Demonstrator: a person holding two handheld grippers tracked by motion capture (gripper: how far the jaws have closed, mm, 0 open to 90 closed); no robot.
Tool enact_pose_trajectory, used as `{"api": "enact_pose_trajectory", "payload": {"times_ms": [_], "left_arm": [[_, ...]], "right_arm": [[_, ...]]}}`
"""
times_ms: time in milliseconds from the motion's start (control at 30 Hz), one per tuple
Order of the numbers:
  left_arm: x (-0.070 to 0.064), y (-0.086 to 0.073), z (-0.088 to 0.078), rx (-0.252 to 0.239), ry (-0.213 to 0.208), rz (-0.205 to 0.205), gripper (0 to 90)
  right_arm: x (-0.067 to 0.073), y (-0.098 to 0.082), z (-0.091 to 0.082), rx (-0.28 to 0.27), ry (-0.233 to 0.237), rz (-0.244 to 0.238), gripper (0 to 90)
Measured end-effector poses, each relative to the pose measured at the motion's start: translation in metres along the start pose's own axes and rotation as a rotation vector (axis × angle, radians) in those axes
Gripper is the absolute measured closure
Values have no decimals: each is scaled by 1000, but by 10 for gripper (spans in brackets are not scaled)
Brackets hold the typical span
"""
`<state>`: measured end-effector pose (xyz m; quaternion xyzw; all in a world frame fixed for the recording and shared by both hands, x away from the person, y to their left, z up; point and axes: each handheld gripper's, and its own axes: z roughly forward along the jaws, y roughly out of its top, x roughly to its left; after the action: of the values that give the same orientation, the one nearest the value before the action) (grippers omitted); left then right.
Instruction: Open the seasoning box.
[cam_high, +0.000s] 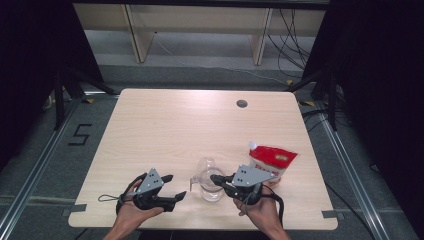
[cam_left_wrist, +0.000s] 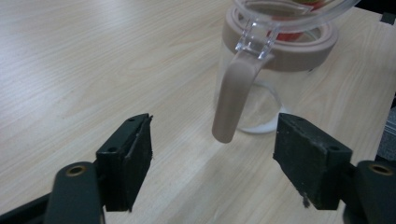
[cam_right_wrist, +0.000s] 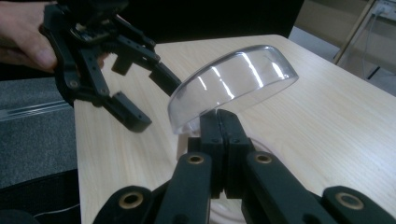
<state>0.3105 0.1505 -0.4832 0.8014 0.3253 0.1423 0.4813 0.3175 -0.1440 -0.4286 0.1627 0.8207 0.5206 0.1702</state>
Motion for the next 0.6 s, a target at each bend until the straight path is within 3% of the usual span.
{"api": "enact_pose_trajectory", "payload": {"times_ms": [67,200,500,600], "left_arm": [[2,-2,0,9,9,16,242],[2,-6,2,7,22,-13,197],[1,-8,4,4,1,-2,188],[1,-9,4,11,3,3,188]], "right_arm": [[3,3,3,1,5,-1,900],[6,8,10,-5,23,-18,900],[12,16,20,-11,41,-46,900],[11,15,17,-12,54,-26,892]]}}
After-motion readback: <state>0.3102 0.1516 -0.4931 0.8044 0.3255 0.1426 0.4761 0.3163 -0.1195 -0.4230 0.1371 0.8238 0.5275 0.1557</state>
